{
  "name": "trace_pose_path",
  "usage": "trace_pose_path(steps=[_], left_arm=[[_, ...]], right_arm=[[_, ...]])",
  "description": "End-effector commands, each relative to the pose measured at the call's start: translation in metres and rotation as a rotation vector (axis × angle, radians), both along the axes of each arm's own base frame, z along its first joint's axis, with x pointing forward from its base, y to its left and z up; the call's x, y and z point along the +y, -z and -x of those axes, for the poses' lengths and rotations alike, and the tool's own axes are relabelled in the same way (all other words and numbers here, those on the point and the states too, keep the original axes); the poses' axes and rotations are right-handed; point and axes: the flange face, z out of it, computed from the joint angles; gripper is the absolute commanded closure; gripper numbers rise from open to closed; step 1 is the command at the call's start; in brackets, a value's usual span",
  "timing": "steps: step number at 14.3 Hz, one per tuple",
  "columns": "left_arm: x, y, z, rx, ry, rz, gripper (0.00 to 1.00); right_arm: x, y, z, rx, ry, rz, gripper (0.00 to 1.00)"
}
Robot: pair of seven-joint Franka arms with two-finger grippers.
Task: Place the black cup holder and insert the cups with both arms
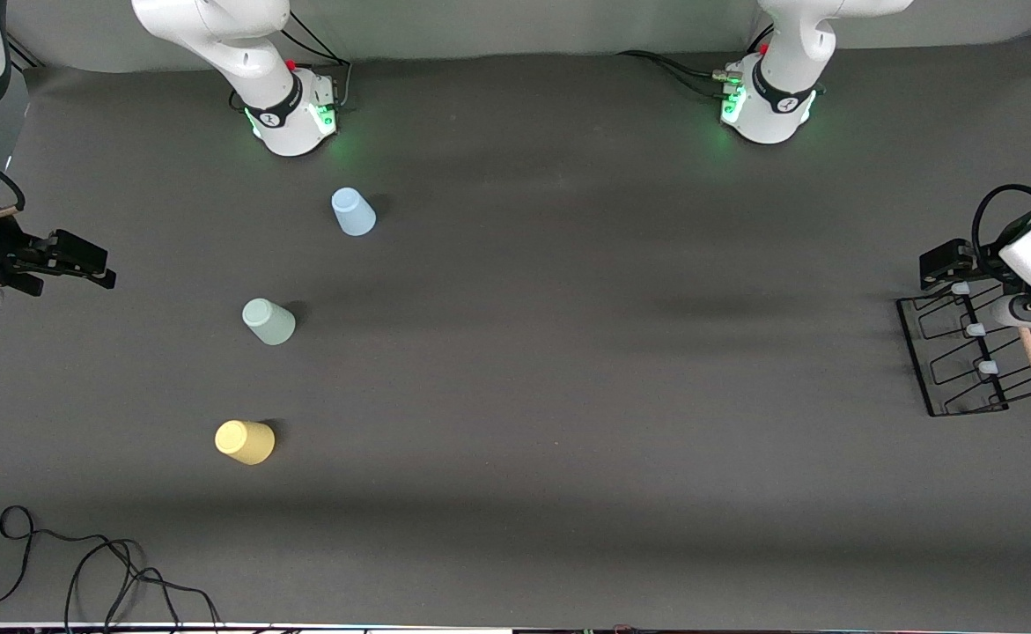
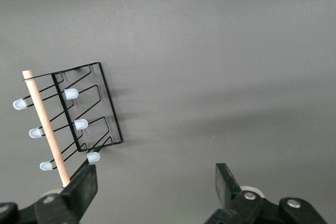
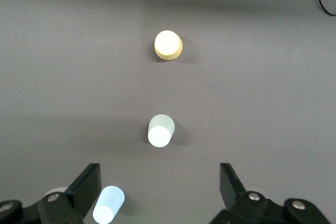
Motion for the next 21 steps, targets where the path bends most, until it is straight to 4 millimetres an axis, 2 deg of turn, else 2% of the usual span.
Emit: trace_pose_path(steps=[1, 15, 17, 19, 21], left_arm=[[0.0, -0.004, 0.002, 0.002, -0.001, -0.009, 0.0], [0.002, -0.003, 0.001, 0.004, 0.001, -0.009, 0.0], [0.021, -0.004, 0.003, 0.005, -0.016, -0.009, 0.01], [0.031, -0.005, 0.002, 0.004, -0.013, -0.02, 0.01], [0.062, -0.001, 0.004, 0.013, -0.025, -0.028, 0.02]], right_arm=[[-0.002, -0.003, 0.002, -0.013, -0.012, 0.007, 0.0], [-0.001, -0.003, 0.001, -0.014, -0.013, 0.006, 0.0], [-0.001, -0.002, 0.001, -0.013, -0.013, 0.006, 0.0], [-0.001, -0.001, 0.001, -0.013, -0.013, 0.006, 0.0], [-0.001, -0.002, 0.001, -0.013, -0.013, 0.006, 0.0]])
